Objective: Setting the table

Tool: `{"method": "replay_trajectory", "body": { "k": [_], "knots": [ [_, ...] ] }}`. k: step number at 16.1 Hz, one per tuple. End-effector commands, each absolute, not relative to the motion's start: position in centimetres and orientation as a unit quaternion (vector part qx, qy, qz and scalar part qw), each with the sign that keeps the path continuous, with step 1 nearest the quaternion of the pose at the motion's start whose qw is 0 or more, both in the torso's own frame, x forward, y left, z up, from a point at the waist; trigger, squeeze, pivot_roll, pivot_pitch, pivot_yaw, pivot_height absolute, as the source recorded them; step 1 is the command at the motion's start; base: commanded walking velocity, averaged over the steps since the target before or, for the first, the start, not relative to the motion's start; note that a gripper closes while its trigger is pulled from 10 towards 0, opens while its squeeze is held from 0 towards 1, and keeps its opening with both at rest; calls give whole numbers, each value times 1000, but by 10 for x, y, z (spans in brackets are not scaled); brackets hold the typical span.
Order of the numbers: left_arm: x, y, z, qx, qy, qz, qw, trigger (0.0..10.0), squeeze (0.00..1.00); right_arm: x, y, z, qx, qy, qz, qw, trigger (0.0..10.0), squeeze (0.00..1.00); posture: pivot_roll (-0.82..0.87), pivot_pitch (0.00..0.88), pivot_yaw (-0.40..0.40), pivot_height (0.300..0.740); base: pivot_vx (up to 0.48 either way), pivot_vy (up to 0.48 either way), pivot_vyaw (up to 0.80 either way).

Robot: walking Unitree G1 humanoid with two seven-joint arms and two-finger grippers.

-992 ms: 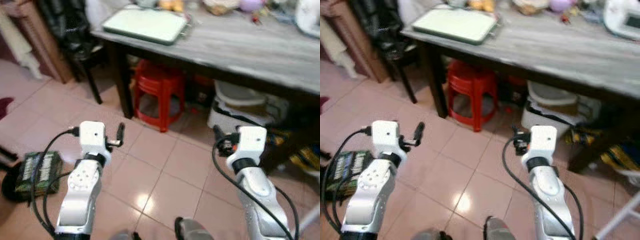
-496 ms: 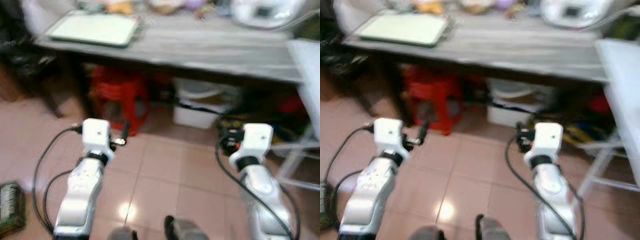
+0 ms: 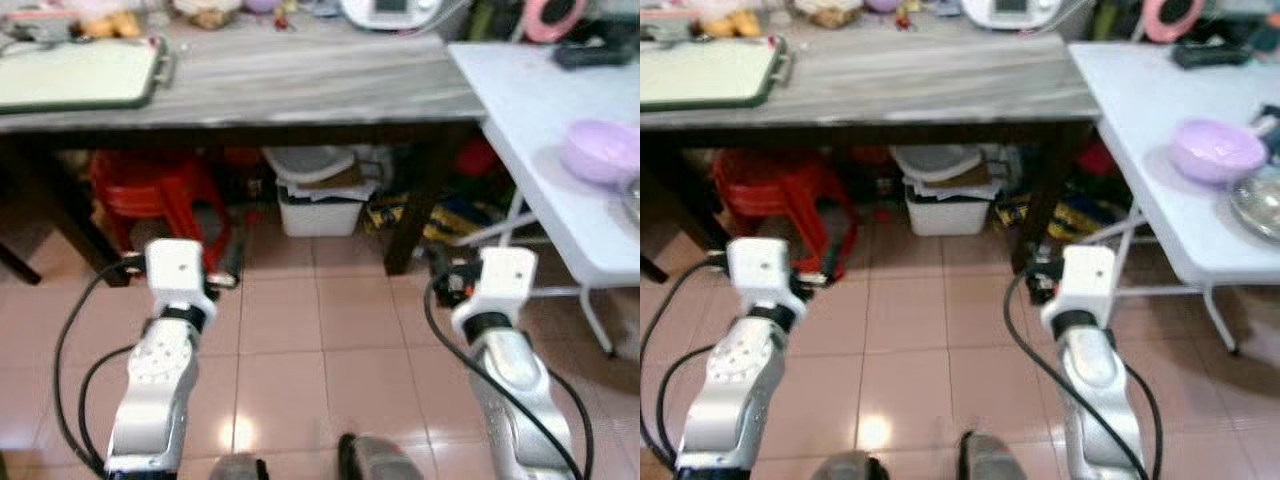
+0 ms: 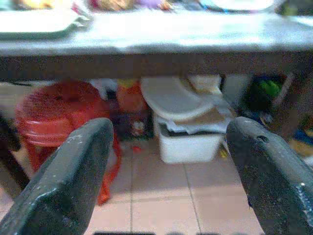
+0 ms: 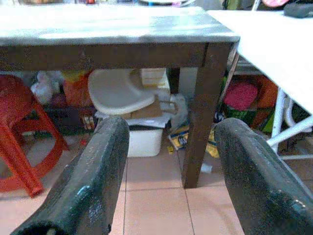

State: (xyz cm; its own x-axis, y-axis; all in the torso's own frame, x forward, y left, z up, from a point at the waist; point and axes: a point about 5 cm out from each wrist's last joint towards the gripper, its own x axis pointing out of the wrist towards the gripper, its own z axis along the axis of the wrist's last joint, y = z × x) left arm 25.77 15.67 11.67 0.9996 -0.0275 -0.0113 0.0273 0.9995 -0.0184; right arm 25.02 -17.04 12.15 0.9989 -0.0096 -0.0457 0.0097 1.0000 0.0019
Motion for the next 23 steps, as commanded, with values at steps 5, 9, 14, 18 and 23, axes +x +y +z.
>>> {"method": "replay_trajectory", "body": {
  "k": [5, 9, 14, 18, 23],
  "knots": [
    [260, 155, 115, 4, 5, -12, 1000, 10000, 0, 260, -169, 125, -16, 16, -8, 1000, 10000, 0, -17, 34, 30, 740, 0, 0, 0],
    [260, 155, 115, 4, 5, -12, 1000, 10000, 0, 260, -169, 125, -16, 16, -8, 1000, 10000, 0, -17, 34, 30, 740, 0, 0, 0],
    [260, 155, 115, 4, 5, -12, 1000, 10000, 0, 260, -169, 125, -16, 16, -8, 1000, 10000, 0, -17, 34, 30, 740, 0, 0, 0],
    [260, 155, 115, 4, 5, -12, 1000, 10000, 0, 260, -169, 125, -16, 16, -8, 1000, 10000, 0, -17, 34, 30, 740, 0, 0, 0],
    [260, 155, 115, 4, 5, -12, 1000, 10000, 0, 260, -169, 125, -16, 16, -8, 1000, 10000, 0, -17, 34, 30, 740, 0, 0, 0]
  ]
}}
